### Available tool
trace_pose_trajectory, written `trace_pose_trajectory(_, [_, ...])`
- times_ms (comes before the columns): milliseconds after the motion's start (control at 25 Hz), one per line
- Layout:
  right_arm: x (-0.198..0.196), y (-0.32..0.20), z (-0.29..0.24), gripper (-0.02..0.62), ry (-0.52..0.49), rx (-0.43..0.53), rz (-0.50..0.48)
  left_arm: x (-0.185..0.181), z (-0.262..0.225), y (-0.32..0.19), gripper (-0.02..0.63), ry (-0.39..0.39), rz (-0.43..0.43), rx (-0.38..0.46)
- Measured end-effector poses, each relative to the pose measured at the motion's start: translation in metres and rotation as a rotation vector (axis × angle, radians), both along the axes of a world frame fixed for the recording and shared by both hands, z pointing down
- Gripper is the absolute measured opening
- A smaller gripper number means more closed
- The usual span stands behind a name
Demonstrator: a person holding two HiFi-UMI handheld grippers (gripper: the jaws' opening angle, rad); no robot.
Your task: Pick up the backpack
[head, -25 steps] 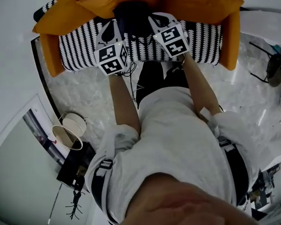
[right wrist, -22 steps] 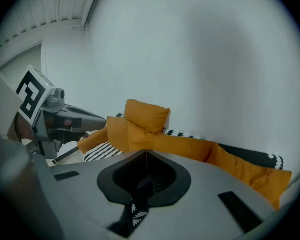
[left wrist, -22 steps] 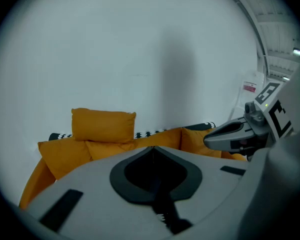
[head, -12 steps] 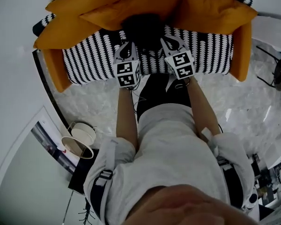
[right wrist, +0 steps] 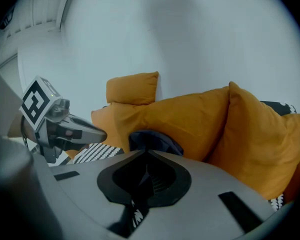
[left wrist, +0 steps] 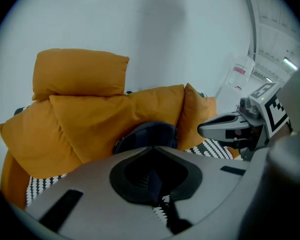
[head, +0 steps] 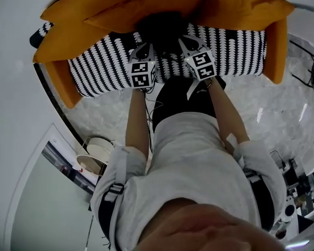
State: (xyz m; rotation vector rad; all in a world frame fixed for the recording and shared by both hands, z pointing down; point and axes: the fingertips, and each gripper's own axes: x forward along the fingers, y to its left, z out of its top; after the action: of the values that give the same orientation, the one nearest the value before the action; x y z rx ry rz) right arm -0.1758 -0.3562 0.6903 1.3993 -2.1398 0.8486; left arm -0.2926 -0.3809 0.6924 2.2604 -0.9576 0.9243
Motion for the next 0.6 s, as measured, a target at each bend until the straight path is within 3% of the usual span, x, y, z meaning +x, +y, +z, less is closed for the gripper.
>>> trace_pose_trajectory(200, [0.009, -0.009, 0.032, 0.04, 0.023, 0.015, 0.013, -0.001, 0.048, -0.017, 0.014, 0.018, 0.077, 0.013])
trace_pose_trajectory(360, [0.013, -0.009, 0.055, 0.042, -0.017, 0.009, 0.01, -0.001, 0.081, -0.024, 0.017, 0.044, 0.123, -0.053])
trace_pose_trajectory(440, [0.007, -0.008, 0.063, 0.069, -0.043, 0.001, -0.003, -0.004, 0.088, -0.027, 0.092, 0.097, 0.12, -0.109])
trace_pose_trajectory(480, [0.004, -0.007, 0.067, 0.116, -0.056, -0.006, -0.01, -0.004, 0.091, -0.027, 0.14, 0.117, 0.134, -0.13])
trace_pose_trajectory(520, [0.002, -0.007, 0.071, 0.156, -0.067, -0.016, -0.013, -0.004, 0.095, -0.026, 0.167, 0.126, 0.158, -0.146])
trace_pose_trajectory(600, [0.001, -0.006, 0.079, 0.173, -0.085, -0.034, -0.004, -0.003, 0.105, -0.023, 0.209, 0.121, 0.211, -0.165])
